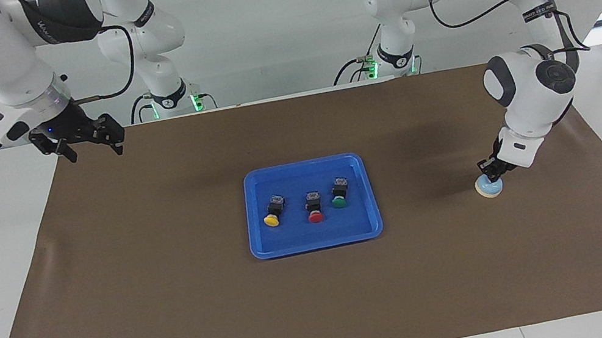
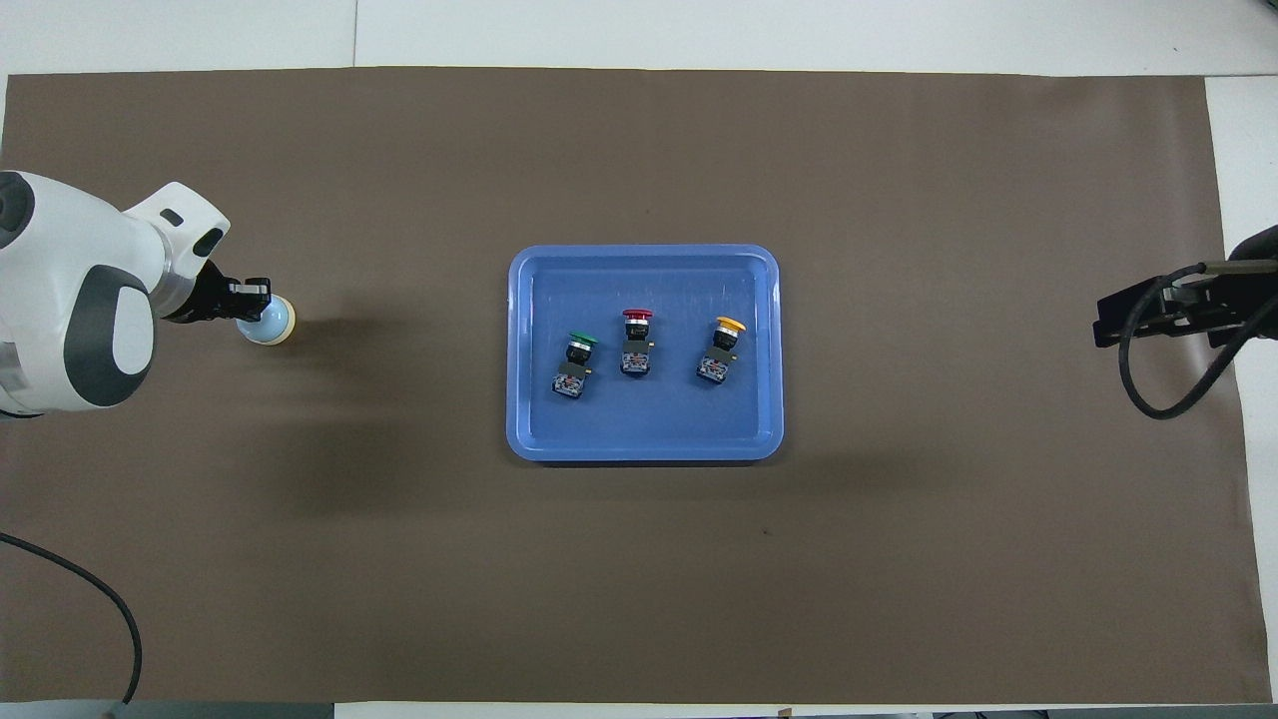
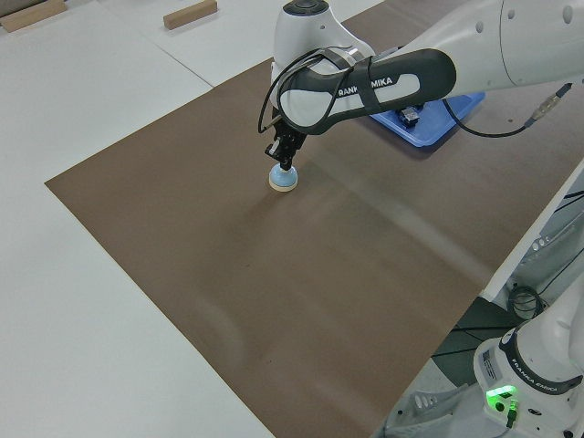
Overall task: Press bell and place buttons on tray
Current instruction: 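Raise the left gripper off the bell and draw it back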
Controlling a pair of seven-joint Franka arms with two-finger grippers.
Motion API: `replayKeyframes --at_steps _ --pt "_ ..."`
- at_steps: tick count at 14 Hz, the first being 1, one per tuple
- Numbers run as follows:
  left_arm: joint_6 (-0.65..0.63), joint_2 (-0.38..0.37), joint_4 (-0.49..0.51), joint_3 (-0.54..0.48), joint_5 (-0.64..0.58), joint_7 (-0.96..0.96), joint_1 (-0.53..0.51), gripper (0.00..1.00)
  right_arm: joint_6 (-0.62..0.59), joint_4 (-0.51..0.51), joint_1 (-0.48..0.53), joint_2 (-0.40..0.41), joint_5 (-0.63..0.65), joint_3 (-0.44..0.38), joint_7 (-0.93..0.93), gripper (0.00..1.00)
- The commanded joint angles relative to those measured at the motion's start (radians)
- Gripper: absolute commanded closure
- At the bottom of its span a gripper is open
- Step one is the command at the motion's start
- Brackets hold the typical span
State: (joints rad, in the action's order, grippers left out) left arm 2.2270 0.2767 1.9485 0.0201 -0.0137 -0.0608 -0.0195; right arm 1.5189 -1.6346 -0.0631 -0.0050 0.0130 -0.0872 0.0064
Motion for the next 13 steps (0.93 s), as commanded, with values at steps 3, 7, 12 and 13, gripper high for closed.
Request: replayKeyframes --at_steps 3,7,12,13 --pt "-0.048 0.012 -0.047 -0.008 0.004 0.004 0.003 1.0 -0.009 -0.01 0.016 -0.013 0.013 0.015 -0.017 0.0" --pt "-0.361 -0.063 -0.203 -0.006 0.006 -0.004 0.01 0.21 -0.009 -0.01 0.016 -0.015 0.013 0.015 -0.017 0.0" --pt "-0.545 -0.232 -0.195 -0.003 0.014 -0.002 0.012 0.0 -0.009 -0.01 0.016 -0.015 0.013 0.015 -0.017 0.0" --pt "-0.582 -0.263 -0.198 -0.003 0.014 -0.002 0.012 0.0 -0.009 -0.01 0.016 -0.015 0.013 0.015 -0.017 0.0"
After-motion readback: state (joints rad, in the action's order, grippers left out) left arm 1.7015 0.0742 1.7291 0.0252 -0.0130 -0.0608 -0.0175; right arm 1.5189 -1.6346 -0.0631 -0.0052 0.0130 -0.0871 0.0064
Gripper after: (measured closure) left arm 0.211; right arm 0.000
